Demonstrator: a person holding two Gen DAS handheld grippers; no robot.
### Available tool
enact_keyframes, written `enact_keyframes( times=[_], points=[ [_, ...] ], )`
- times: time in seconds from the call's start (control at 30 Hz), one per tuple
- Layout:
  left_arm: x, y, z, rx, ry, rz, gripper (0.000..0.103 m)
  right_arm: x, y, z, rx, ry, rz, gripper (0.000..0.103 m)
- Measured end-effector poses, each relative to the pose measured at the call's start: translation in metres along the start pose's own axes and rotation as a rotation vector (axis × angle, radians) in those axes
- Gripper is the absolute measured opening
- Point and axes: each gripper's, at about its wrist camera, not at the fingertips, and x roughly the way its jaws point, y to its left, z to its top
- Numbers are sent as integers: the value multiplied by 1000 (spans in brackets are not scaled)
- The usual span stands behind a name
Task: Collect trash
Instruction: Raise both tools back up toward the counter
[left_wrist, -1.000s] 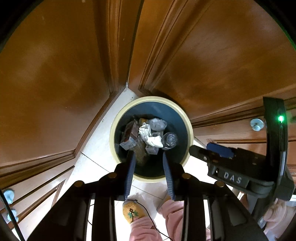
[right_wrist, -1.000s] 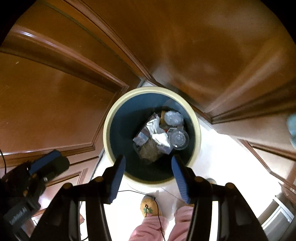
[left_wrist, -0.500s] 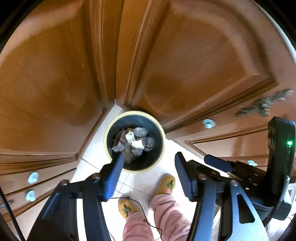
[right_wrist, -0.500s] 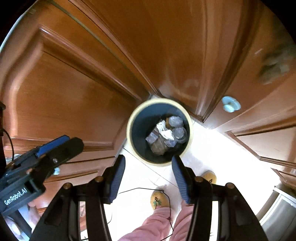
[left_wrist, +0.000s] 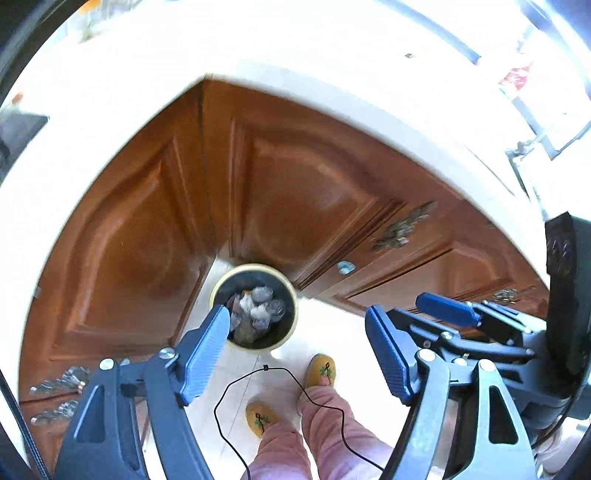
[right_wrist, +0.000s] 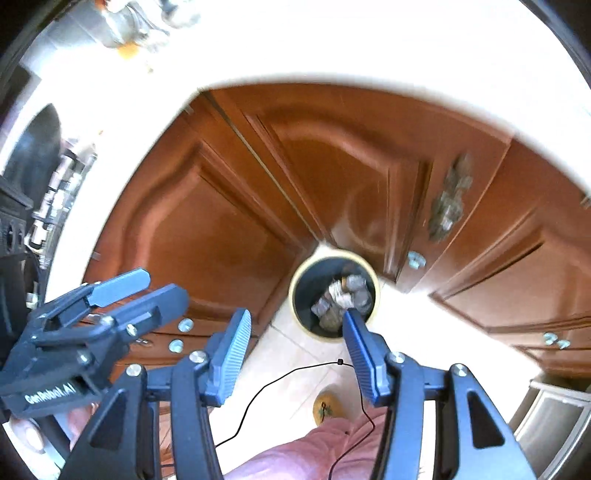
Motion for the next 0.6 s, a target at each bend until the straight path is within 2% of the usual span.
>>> enact_keyframes(
  times=[0.17, 0.3, 0.5, 0.6],
  points=[
    [-49, -19, 7, 20, -62, -37, 82, -61, 13, 7, -30, -98, -24, 52],
    [-83, -35, 15, 56, -103, -65, 82, -107, 20, 10, -36, -166, -34, 52],
    [-144, -61, 29, 121, -234, -58, 90, -170, 29, 15, -47, -304, -73, 52],
    [-169, -71, 38, 129, -291, -75, 90, -198, 28, 22, -30, -355, -108, 52]
  ],
)
